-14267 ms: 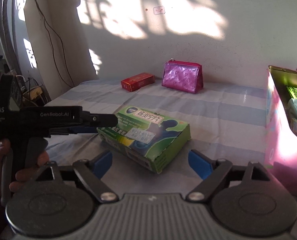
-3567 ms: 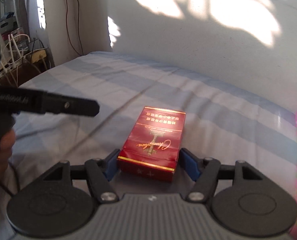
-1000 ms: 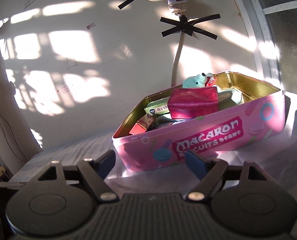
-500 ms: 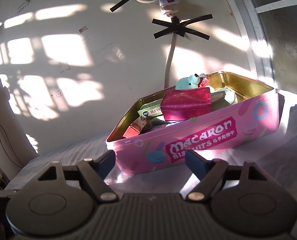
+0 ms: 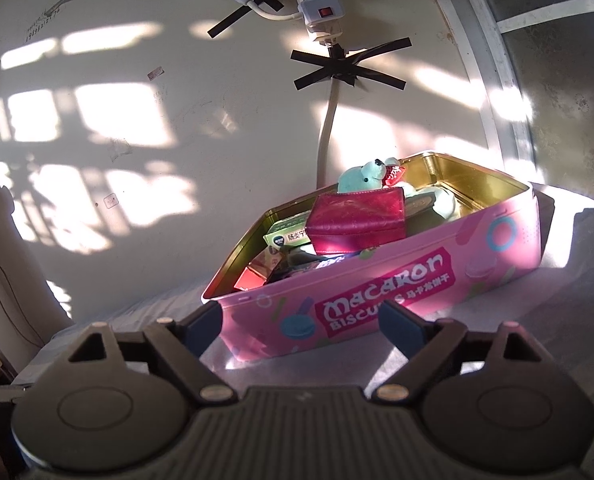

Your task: Organize objects

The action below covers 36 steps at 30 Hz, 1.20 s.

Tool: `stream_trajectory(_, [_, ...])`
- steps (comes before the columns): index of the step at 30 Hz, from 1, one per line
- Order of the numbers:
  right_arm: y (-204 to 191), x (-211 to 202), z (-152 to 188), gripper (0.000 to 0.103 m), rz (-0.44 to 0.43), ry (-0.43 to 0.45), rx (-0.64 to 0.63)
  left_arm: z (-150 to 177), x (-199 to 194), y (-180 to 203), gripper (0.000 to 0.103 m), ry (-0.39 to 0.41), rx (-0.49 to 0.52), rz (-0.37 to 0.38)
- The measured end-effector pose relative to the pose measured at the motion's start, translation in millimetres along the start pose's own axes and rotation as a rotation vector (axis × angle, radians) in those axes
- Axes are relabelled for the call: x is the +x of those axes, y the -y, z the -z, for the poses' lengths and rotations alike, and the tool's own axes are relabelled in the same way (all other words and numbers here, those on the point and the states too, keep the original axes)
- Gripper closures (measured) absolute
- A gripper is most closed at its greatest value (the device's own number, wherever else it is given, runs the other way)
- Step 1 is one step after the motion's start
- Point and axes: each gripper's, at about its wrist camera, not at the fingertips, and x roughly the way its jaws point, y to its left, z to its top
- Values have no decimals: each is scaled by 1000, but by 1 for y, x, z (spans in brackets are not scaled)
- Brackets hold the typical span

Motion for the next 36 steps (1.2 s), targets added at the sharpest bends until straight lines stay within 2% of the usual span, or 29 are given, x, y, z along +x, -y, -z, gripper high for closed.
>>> stream_trajectory(3, [-2, -7, -5, 10, 1, 24, -14, -3, -3, 3, 0, -8, 14, 11])
stream_trajectory(5, [-4, -11, -8, 4, 0, 34, -28, -5, -6, 4, 0, -2, 15, 14])
stream_trajectory(9, [-6, -17, -12, 0, -5, 47, -44, -7, -13, 9, 0, 7, 27, 29])
stream_trajectory(19, [-3, -19, -15, 0, -5, 20, -31, -14, -29, 12, 0, 35, 10, 35])
stream_trajectory(23, [-1, -19, -15, 0, -8, 16, -28, -15, -30, 16, 0, 41, 37, -7])
stream_trajectory(36, [5, -17, -15, 0, 0, 3, -3, -12, -21, 23, 0, -54, 33, 5])
